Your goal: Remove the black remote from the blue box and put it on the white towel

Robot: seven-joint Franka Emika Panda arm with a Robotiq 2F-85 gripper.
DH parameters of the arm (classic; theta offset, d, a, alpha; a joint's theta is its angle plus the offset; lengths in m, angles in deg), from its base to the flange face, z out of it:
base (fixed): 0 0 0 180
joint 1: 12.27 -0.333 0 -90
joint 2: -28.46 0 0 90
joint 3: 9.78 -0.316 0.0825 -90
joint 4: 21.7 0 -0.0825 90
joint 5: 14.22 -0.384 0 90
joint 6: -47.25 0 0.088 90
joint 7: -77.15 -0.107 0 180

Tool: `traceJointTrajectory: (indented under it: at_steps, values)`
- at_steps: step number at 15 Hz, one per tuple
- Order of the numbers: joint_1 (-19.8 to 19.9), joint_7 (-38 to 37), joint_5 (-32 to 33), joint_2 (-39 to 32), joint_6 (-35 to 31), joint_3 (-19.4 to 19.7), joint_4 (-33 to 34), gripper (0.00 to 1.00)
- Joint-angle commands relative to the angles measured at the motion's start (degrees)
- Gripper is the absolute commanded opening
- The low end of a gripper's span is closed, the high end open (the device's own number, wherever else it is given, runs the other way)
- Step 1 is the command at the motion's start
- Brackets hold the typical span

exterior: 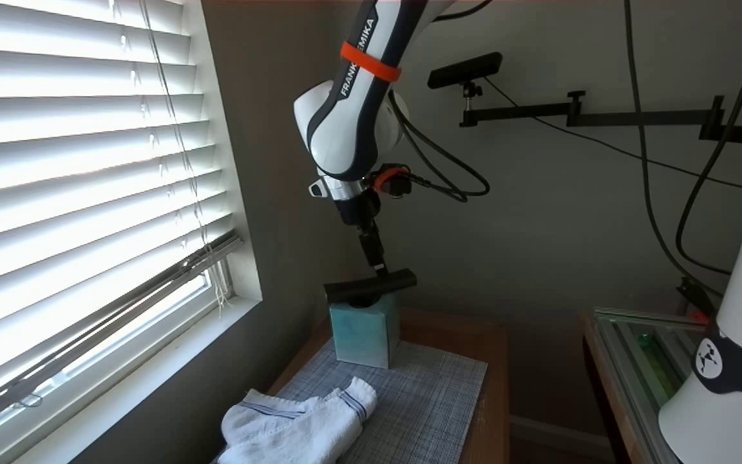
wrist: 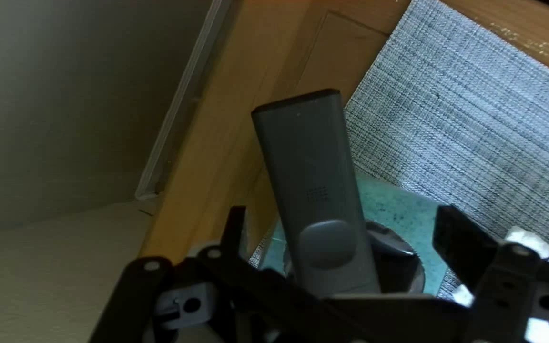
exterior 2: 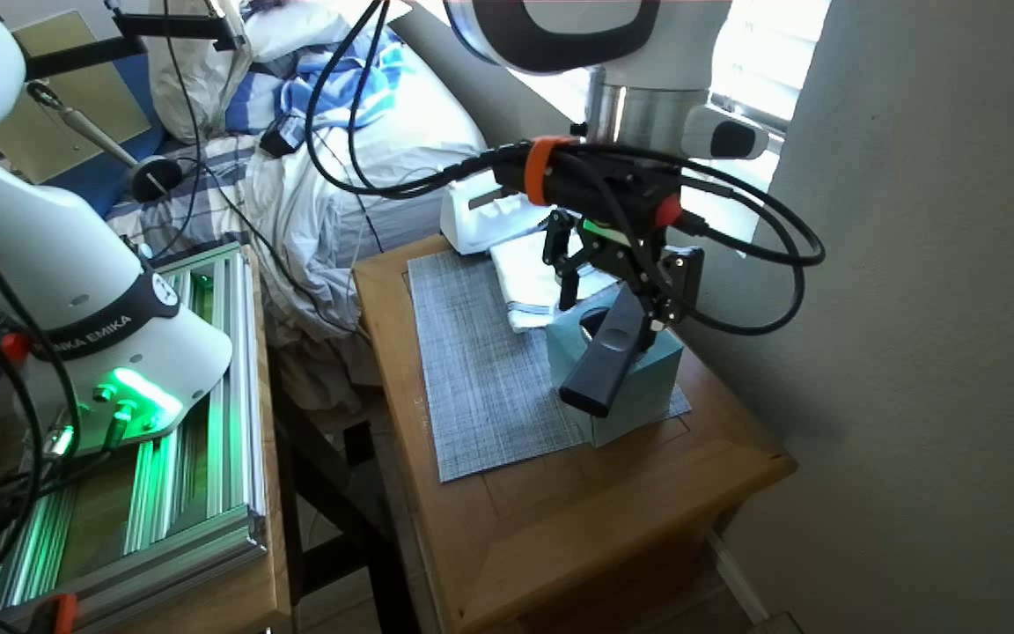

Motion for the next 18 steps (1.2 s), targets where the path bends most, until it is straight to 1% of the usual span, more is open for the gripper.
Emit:
traceJointTrajectory:
  at_steps: [1,6,7,12,13,18]
  values:
    - [1.61,-0.53,0.80,-0.05,0.24,-1.60,0.37,1.00]
    - [1.74,-0.07,0.69,-0.03,-0.21,-1.77,0.42,1.00]
    - [2.10,1.18,1.04,-0.19,-2.50,-2.02,0.07,1.00]
    - [3.10,5.16,1.55,-1.76,-7.46,-3.02,0.07,1.00]
    - [3.65,7.10,1.03,-2.42,-7.83,-3.50,0.24,1.00]
    - [4.56,10.31,0.70,-4.54,-7.89,-4.16,0.45,1.00]
